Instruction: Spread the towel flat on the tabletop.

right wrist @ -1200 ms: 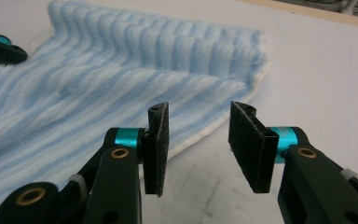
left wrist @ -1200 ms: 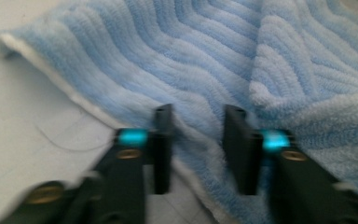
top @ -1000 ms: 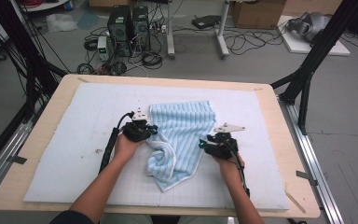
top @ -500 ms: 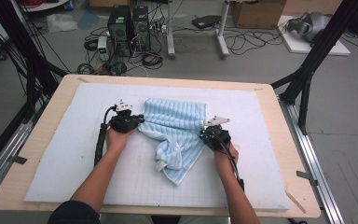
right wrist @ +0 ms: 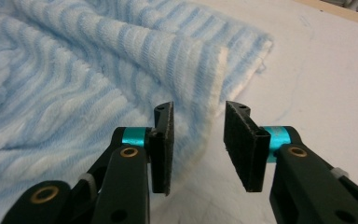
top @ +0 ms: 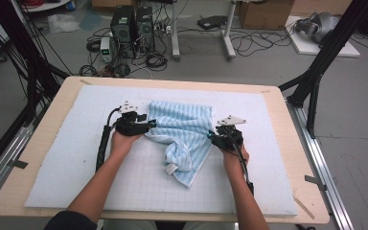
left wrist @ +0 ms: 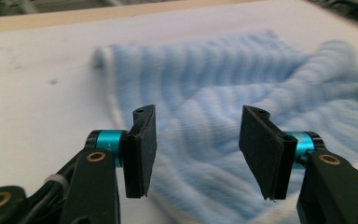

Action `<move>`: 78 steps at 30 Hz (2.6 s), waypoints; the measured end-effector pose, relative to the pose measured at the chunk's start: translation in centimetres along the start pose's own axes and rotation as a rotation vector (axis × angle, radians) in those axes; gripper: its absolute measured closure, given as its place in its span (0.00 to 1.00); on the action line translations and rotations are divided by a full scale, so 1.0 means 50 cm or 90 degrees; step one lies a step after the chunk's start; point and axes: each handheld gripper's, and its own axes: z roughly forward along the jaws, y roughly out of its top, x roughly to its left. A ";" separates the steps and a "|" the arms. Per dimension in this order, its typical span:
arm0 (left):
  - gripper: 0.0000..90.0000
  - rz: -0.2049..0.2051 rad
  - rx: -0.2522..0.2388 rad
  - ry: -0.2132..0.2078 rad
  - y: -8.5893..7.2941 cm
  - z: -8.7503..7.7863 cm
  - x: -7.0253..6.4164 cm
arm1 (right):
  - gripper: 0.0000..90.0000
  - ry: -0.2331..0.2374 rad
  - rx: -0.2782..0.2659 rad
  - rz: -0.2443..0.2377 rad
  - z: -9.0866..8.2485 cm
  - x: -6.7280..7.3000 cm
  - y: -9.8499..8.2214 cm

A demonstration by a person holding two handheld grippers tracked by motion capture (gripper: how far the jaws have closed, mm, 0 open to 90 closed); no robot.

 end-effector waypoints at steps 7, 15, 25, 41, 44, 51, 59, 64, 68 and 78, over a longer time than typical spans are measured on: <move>0.49 0.078 0.002 -0.136 0.014 0.004 -0.088 | 0.67 0.003 -0.008 0.014 -0.043 -0.018 -0.033; 0.44 0.119 0.054 -0.220 -0.002 0.037 -0.154 | 0.65 0.014 -0.022 0.026 -0.071 -0.026 -0.056; 0.91 0.141 0.041 -0.218 -0.017 -0.015 -0.130 | 0.65 0.053 -0.022 0.014 -0.075 0.000 -0.056; 0.90 0.105 -0.027 -0.172 -0.090 -0.148 -0.045 | 0.61 0.181 -0.013 0.036 -0.049 0.113 -0.035; 0.90 0.094 -0.021 -0.164 -0.102 -0.171 -0.029 | 0.62 0.168 -0.045 0.056 -0.073 0.107 -0.032; 0.83 0.071 -0.014 -0.127 -0.119 -0.215 0.002 | 0.54 0.233 -0.052 0.077 -0.087 0.125 -0.037; 0.60 0.008 -0.058 -0.052 -0.098 -0.246 0.015 | 0.86 0.254 0.021 -0.035 -0.050 0.191 -0.040; 0.56 0.023 -0.064 -0.081 -0.078 -0.228 -0.025 | 0.99 0.200 0.026 -0.060 -0.059 0.165 -0.050; 0.52 0.032 -0.053 -0.101 -0.070 -0.205 -0.051 | 0.80 0.189 -0.022 -0.020 -0.088 0.138 -0.046; 0.63 0.066 0.043 -0.097 -0.090 -0.158 -0.073 | 0.83 0.264 0.004 -0.023 -0.058 0.186 -0.043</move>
